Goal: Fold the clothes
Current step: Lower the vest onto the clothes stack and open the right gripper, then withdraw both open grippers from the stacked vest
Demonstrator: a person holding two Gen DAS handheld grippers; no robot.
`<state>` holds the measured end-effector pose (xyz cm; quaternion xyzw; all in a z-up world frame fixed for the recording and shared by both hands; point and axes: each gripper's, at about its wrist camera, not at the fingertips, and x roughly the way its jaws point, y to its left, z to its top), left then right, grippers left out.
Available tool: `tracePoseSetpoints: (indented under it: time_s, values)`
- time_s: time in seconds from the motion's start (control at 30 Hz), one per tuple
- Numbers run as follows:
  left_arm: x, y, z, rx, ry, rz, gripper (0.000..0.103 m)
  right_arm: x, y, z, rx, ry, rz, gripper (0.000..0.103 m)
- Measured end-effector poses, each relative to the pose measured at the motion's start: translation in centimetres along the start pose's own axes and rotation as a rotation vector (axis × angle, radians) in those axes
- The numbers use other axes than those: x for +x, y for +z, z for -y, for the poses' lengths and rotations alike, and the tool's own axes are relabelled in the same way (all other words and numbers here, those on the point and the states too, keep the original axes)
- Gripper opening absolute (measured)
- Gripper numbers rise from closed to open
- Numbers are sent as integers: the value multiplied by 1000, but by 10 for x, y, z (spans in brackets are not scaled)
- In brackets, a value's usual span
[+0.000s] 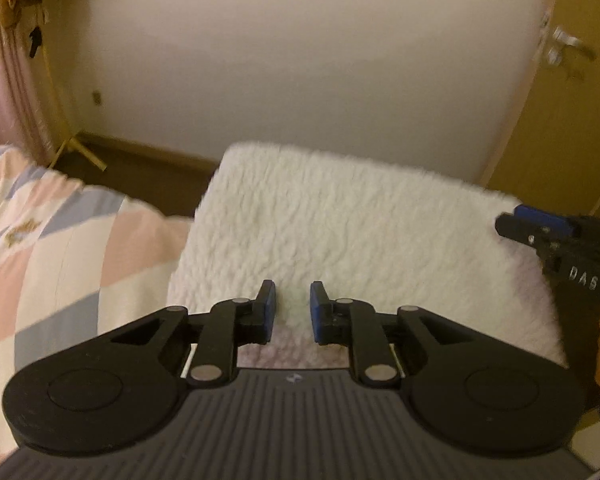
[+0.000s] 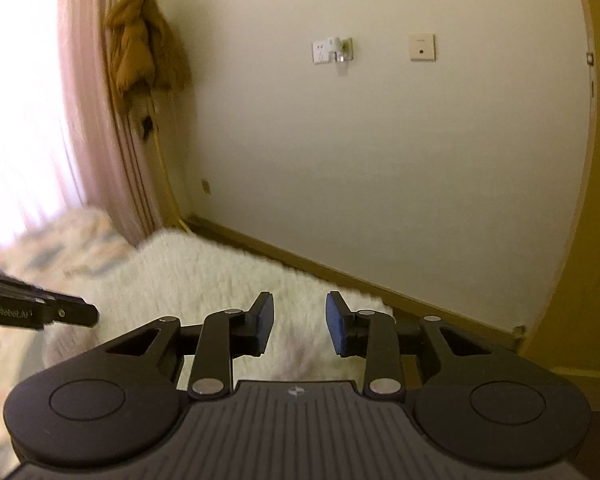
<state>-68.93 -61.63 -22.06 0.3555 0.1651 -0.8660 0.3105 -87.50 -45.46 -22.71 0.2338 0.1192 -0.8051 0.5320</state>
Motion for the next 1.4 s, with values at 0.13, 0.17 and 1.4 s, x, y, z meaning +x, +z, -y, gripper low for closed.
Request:
tracePoseSetpoints:
  time_s: [0.13, 0.17, 1.4]
  values:
    - [-4, 0, 15, 28, 30, -2, 15, 18, -22, -7, -58, -35, -76, 34]
    - [-5, 1, 17, 33, 37, -3, 15, 18, -24, -9, -72, -44, -70, 34]
    - [-99, -23, 41, -72, 113, -133, 47, -136, -11, -38, 122, 52, -210, 52]
